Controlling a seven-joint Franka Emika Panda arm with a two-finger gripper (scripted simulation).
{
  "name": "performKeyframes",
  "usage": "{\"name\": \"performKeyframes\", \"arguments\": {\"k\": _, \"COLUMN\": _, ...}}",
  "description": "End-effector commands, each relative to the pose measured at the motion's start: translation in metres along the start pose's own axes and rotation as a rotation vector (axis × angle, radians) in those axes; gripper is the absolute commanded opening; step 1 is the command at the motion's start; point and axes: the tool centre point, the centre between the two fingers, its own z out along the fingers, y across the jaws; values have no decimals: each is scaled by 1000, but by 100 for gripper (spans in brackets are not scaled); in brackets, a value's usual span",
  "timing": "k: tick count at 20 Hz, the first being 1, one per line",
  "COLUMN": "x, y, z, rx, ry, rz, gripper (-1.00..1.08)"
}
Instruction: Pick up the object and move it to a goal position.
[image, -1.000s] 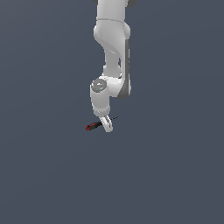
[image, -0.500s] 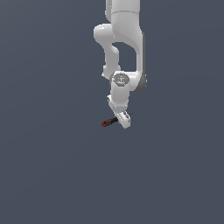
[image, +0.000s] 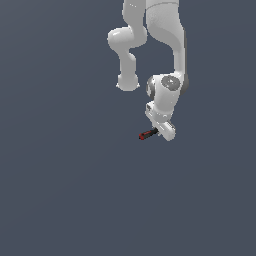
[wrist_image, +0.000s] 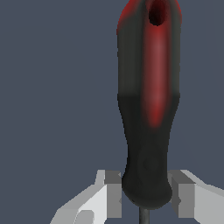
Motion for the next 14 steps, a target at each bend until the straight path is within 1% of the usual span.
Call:
{"name": "performKeyframes", "arguments": {"k": 1, "x": -24, "y": -8, "z": -5, "rx": 1, "ry": 0, "rz": 2, "gripper": -100}}
{"name": "performKeyframes", "arguments": {"k": 5, "x": -56, "y": -20, "z": -12, "rx": 0, "ry": 1, "rz": 2, "gripper": -100}}
{"name": "performKeyframes", "arguments": {"k": 8, "x": -74, "y": -27, "z": -16, "rx": 0, "ry": 1, "rz": 2, "gripper": -100}}
{"name": "performKeyframes", "arguments": {"k": 11, "x": -87, "y": -32, "z": -18, "rx": 0, "ry": 1, "rz": 2, "gripper": -100}}
{"name": "performKeyframes", "arguments": {"k": 14, "x": -94, "y": -35, "z": -20, "rx": 0, "ry": 1, "rz": 2, "gripper": -100}}
